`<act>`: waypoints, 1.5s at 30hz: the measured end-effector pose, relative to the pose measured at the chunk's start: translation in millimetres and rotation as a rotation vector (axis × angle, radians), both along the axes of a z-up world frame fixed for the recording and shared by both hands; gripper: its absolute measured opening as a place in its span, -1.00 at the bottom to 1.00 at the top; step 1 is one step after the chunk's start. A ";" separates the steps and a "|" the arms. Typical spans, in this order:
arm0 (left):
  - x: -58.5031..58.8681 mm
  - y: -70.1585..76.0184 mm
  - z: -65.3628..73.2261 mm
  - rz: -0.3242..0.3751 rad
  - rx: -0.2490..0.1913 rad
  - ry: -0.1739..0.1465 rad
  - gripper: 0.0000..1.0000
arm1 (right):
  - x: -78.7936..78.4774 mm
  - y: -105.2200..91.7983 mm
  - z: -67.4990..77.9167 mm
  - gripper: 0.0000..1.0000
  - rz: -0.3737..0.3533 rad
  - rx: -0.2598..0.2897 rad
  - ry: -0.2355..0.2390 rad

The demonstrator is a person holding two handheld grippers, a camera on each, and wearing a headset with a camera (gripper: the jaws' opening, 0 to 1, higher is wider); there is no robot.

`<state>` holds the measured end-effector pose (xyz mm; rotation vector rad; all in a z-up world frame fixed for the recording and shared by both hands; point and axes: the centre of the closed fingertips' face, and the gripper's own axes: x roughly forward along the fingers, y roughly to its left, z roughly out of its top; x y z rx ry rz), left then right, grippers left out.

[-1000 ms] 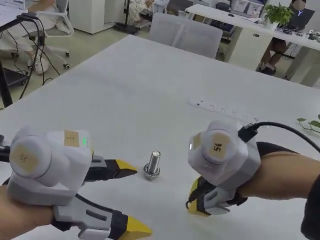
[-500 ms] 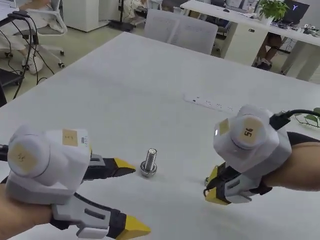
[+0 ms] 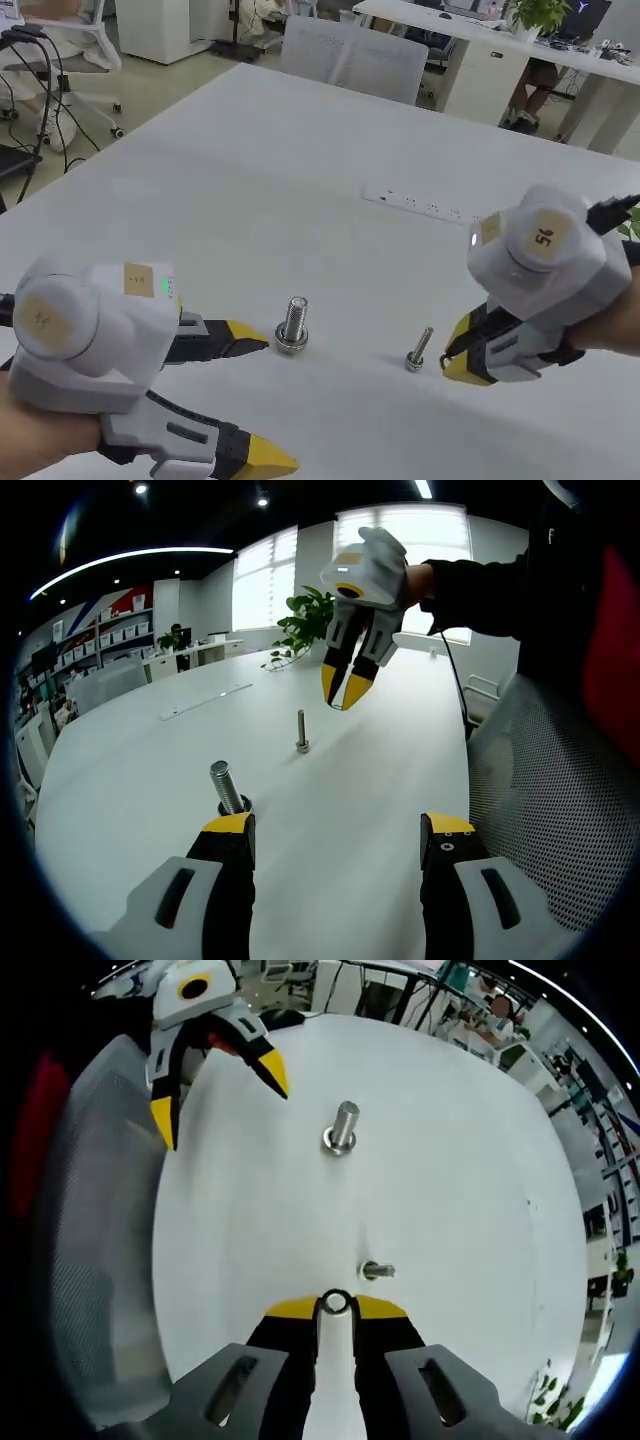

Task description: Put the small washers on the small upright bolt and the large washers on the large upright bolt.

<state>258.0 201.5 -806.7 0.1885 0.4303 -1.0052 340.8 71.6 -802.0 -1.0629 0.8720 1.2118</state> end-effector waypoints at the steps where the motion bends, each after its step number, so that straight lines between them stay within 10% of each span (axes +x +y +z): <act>1: 0.1 0.1 -0.3 0.000 0.001 0.001 0.33 | 2.2 -1.5 0.9 -0.72 -0.003 -0.003 -0.004; 45: 0.5 4.1 -3.3 0.023 0.009 0.017 0.32 | 35.2 18.7 -11.4 -0.72 0.056 -0.040 -0.013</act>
